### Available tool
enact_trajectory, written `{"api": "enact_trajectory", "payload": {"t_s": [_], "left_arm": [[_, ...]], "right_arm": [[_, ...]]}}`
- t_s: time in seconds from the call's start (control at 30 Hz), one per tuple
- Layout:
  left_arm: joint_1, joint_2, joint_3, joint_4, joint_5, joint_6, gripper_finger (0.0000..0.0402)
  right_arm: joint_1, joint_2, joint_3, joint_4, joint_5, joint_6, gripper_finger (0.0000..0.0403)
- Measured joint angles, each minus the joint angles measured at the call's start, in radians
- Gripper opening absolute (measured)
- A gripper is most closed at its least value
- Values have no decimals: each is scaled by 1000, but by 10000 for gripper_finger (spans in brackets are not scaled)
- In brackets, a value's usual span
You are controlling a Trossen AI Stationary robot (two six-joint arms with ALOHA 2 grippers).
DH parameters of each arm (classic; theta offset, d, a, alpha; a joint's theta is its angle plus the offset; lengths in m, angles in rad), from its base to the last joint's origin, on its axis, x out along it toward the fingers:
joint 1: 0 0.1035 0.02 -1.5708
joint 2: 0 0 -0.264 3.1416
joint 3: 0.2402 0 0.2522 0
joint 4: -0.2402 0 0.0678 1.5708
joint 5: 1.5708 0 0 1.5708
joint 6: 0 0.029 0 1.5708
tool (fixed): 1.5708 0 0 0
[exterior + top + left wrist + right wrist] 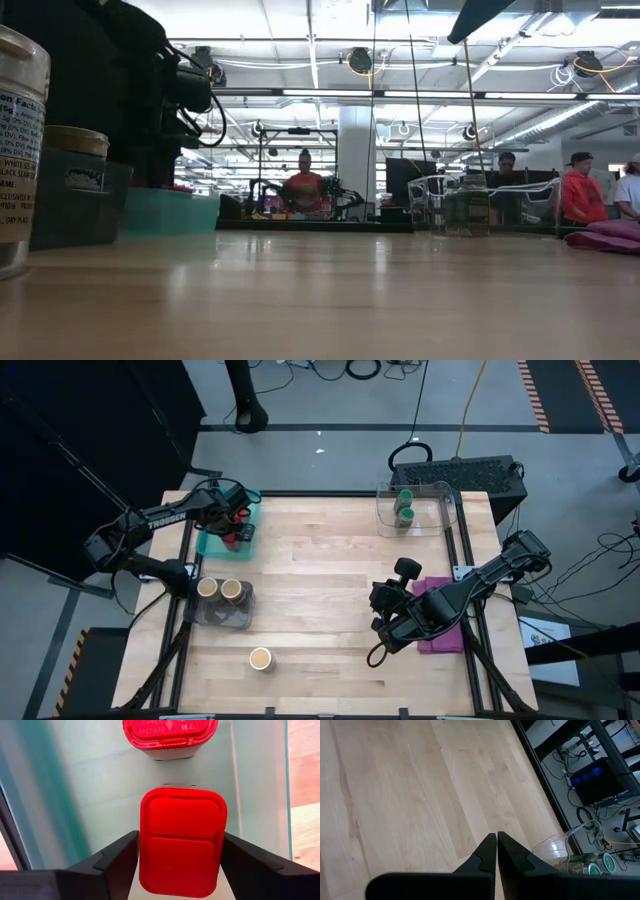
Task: Sort spices by type
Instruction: Put the red seasoning can into the blue bin
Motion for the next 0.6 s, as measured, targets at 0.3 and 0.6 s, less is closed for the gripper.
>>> {"api": "enact_trajectory", "payload": {"t_s": [0.3,0.6], "left_arm": [[0,0,0,10,11,19,270],[0,0,87,-109,80,103,271]], "right_arm": [[0,0,0,0,0,0,0],[0,0,0,-1,3,0,0]]}}
